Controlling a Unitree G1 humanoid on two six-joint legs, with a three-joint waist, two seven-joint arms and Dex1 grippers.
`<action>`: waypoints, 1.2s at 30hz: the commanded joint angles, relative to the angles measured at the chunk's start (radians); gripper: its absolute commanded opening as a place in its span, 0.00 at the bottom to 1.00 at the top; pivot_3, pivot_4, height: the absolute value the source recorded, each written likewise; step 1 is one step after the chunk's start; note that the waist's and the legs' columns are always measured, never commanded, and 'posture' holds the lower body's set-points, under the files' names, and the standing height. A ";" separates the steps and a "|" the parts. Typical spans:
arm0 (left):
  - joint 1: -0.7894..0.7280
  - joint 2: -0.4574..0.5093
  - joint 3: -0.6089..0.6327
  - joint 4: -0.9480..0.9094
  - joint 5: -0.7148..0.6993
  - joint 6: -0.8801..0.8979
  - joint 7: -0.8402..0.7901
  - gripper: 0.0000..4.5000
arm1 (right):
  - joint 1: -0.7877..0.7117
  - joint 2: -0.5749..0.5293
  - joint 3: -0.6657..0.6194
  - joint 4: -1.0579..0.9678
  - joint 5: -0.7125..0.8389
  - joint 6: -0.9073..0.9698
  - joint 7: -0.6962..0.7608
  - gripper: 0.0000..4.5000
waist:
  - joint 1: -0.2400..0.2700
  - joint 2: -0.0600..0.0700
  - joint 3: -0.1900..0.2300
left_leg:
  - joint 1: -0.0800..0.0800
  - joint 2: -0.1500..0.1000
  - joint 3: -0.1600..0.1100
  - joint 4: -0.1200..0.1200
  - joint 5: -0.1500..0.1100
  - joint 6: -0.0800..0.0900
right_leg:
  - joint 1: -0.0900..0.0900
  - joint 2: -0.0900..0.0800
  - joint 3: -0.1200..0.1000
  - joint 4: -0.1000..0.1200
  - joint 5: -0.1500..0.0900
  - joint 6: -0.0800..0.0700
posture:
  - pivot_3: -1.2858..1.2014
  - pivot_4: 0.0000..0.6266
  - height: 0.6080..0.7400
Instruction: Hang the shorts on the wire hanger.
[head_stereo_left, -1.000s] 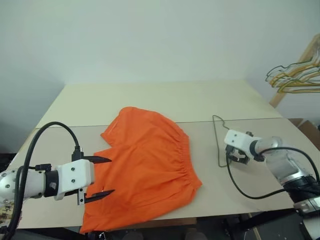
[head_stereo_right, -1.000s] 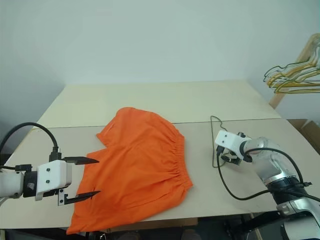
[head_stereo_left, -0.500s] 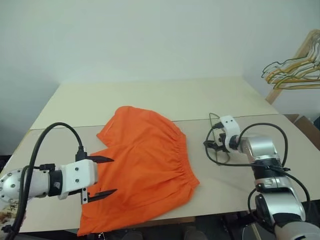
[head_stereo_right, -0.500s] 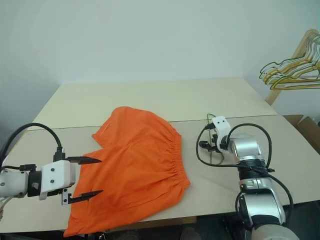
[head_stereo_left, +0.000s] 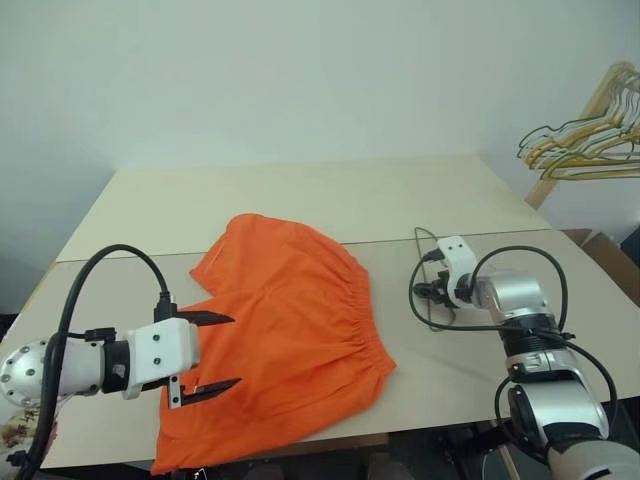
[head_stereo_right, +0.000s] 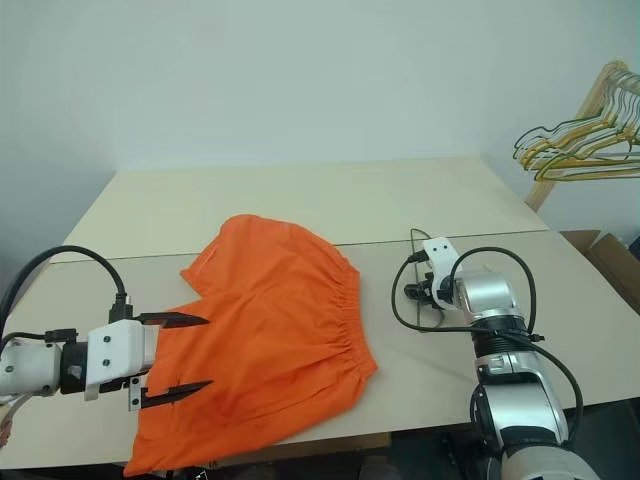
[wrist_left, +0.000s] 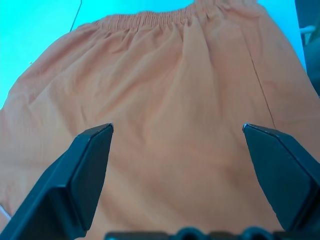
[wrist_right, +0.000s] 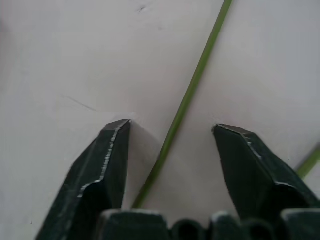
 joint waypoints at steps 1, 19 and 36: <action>-0.018 -0.002 -0.008 -0.018 -0.005 -0.023 0.011 1.00 | 0.047 0.014 0.031 0.028 0.000 0.013 0.001 0.41 | 0.000 -0.003 -0.002 | 0.001 0.000 0.000 0.000 0.000 0.000 | 0.001 0.000 0.000 0.000 0.000 0.000 | 0.55 0.00 1.00; -0.309 -0.286 -0.133 0.070 -0.052 0.148 0.363 1.00 | 0.067 0.024 -0.085 -0.305 0.032 -0.158 -0.104 0.01 | -0.001 0.000 -0.002 | 0.010 0.000 -0.001 -0.006 0.000 -0.001 | 0.008 0.000 0.001 -0.001 0.001 0.000 | 0.55 0.00 1.00; -0.655 -0.857 -0.059 0.196 -0.590 0.438 0.839 1.00 | 0.300 0.138 0.091 -0.830 -0.010 -0.826 -0.073 0.01 | -0.002 -0.001 -0.003 | -0.003 -0.002 -0.002 -0.004 0.007 -0.012 | -0.004 -0.001 0.003 -0.002 0.004 0.002 | 0.54 0.00 1.00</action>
